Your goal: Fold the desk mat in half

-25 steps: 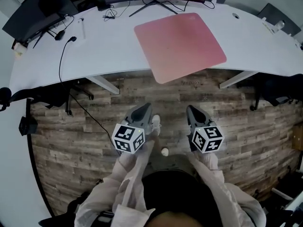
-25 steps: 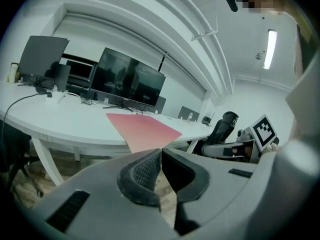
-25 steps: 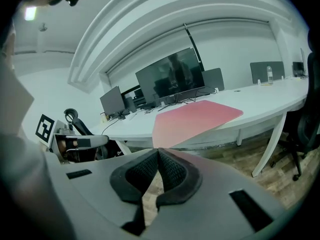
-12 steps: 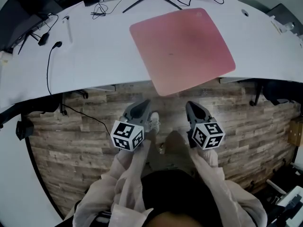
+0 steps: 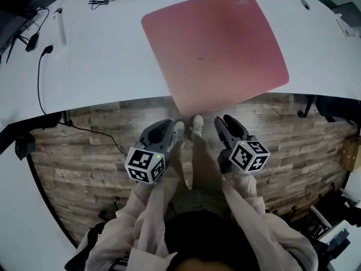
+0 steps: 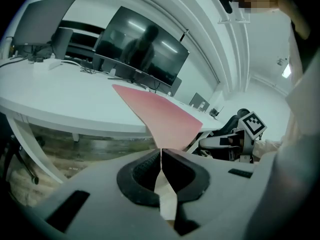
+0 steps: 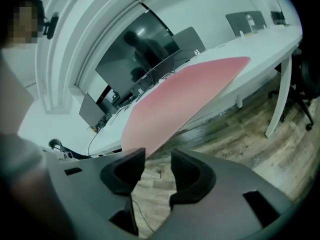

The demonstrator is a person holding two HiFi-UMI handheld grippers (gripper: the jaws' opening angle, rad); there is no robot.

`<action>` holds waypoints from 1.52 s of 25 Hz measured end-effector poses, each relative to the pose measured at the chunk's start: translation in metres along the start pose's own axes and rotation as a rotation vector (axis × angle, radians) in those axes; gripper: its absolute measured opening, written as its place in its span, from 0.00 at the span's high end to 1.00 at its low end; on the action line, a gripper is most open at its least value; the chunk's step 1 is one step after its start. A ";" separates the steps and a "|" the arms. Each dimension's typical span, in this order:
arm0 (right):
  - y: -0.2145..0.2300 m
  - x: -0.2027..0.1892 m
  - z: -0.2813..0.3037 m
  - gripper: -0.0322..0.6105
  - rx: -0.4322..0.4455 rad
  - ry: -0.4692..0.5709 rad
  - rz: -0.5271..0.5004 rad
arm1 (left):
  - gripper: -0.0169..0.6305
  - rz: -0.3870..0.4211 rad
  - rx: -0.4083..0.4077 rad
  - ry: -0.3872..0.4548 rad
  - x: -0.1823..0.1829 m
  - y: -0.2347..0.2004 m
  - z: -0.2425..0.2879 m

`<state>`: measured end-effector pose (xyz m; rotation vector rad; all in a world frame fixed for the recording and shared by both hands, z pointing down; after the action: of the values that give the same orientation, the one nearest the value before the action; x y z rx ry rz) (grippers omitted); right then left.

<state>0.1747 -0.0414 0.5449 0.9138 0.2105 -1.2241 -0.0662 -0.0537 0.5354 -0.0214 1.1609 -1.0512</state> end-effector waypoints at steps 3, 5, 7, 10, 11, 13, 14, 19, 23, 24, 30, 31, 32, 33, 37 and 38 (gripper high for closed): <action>0.004 0.007 0.022 0.57 0.086 -0.040 0.059 | 0.92 -0.029 0.031 0.001 -0.006 -0.003 0.009; 0.005 0.013 0.034 0.55 0.123 -0.046 0.094 | 0.92 -0.045 0.050 0.006 -0.008 -0.004 0.011; 0.006 0.018 0.043 0.56 0.140 -0.040 0.137 | 0.92 -0.056 0.067 0.012 -0.010 -0.005 0.013; 0.008 0.022 0.047 0.60 0.161 -0.033 0.232 | 0.92 -0.065 0.079 0.024 -0.010 -0.004 0.013; 0.008 0.023 0.047 0.61 0.165 -0.030 0.263 | 0.92 -0.063 0.081 0.027 -0.010 -0.003 0.012; 0.009 0.025 0.042 0.68 0.167 -0.013 0.300 | 0.92 -0.059 0.086 0.035 -0.007 -0.001 0.011; 0.008 0.026 0.038 0.76 0.165 0.000 0.300 | 0.92 -0.056 0.089 0.040 -0.006 0.000 0.010; -0.004 0.042 0.023 0.84 0.173 0.032 0.221 | 0.92 -0.033 0.107 0.073 0.008 0.006 0.001; -0.013 0.055 0.017 0.85 0.181 0.038 0.164 | 0.92 -0.009 0.112 0.099 0.023 0.011 -0.005; -0.015 0.058 0.015 0.85 0.182 0.040 0.156 | 0.92 -0.002 0.111 0.105 0.026 0.012 -0.007; -0.027 0.078 0.003 0.87 0.195 0.076 0.130 | 0.92 0.048 0.088 0.148 0.049 0.019 -0.016; -0.029 0.081 0.001 0.87 0.192 0.087 0.115 | 0.92 0.059 0.080 0.155 0.054 0.021 -0.018; -0.031 0.084 -0.002 0.87 0.189 0.099 0.098 | 0.92 0.071 0.071 0.162 0.058 0.022 -0.020; -0.034 0.088 -0.005 0.87 0.186 0.112 0.081 | 0.92 0.084 0.060 0.170 0.062 0.024 -0.022; -0.045 0.099 -0.012 0.87 0.163 0.142 0.034 | 0.92 0.128 0.010 0.193 0.079 0.027 -0.031; -0.047 0.102 -0.013 0.87 0.154 0.143 0.030 | 0.92 0.140 -0.005 0.197 0.083 0.028 -0.033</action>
<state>0.1756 -0.1071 0.4531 1.1365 0.2173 -1.1602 -0.0718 -0.0789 0.4457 0.1609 1.3232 -0.9417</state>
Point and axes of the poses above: the fingertips, and each gripper's own axes: z forward along the fingers, y to its right, x out of its top, the point moved 7 cm from there along -z, backward along the fingers, and after that the axes turned 8 degrees about -x, right-handed, at the moved point
